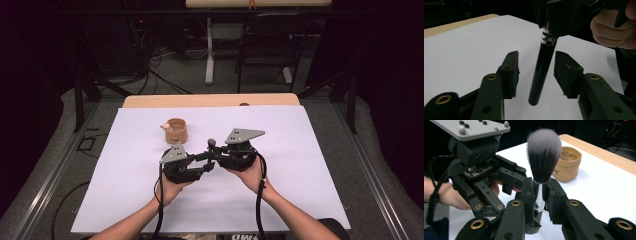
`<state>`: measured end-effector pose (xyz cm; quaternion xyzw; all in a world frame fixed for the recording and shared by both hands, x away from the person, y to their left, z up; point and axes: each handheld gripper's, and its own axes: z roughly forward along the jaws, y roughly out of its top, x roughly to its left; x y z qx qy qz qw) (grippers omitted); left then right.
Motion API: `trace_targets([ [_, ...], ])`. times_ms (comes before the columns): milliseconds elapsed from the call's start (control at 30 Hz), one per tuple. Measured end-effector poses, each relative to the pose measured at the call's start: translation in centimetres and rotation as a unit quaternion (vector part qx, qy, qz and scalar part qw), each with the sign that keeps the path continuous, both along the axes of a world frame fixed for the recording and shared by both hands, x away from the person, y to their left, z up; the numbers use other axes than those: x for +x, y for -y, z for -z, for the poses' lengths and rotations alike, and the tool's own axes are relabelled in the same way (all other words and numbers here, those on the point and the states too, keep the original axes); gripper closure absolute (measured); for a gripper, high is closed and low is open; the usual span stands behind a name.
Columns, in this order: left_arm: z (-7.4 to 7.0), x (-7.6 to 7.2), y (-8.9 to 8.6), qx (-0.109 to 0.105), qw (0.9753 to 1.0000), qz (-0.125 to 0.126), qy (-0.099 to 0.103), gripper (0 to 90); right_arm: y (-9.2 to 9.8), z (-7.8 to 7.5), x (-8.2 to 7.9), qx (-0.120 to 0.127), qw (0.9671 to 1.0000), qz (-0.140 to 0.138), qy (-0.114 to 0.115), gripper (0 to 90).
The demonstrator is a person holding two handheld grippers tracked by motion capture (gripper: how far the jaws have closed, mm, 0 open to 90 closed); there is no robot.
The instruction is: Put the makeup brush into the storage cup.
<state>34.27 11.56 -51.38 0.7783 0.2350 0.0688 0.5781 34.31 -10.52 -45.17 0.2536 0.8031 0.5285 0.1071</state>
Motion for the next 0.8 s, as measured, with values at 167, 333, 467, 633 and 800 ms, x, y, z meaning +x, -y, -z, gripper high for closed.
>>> trace_targets([
  [167,0.08,0.05,-0.12,-0.009,0.9999,0.006,-0.002,67.5,-0.17,0.09,-0.10,-0.007,1.0000,-0.001,0.004,77.6],
  [333,0.23,0.02,-0.10,-0.014,0.9998,0.011,-0.003,74.2,-0.31,0.13,-0.18,-0.016,0.9998,-0.001,0.011,77.5],
  [467,0.37,0.09,-0.16,-0.019,0.9996,0.018,-0.007,74.9,-0.38,0.20,-0.20,-0.018,0.9997,-0.005,0.013,77.5],
  [633,0.43,-0.11,0.04,-0.015,0.9994,0.030,0.001,78.1,-0.44,0.23,-0.19,-0.022,0.9997,-0.009,0.012,77.2],
  [800,0.37,-0.17,-0.03,-0.017,0.9994,0.030,0.005,79.0,-0.29,0.24,-0.16,-0.018,0.9996,-0.014,0.016,73.9],
])
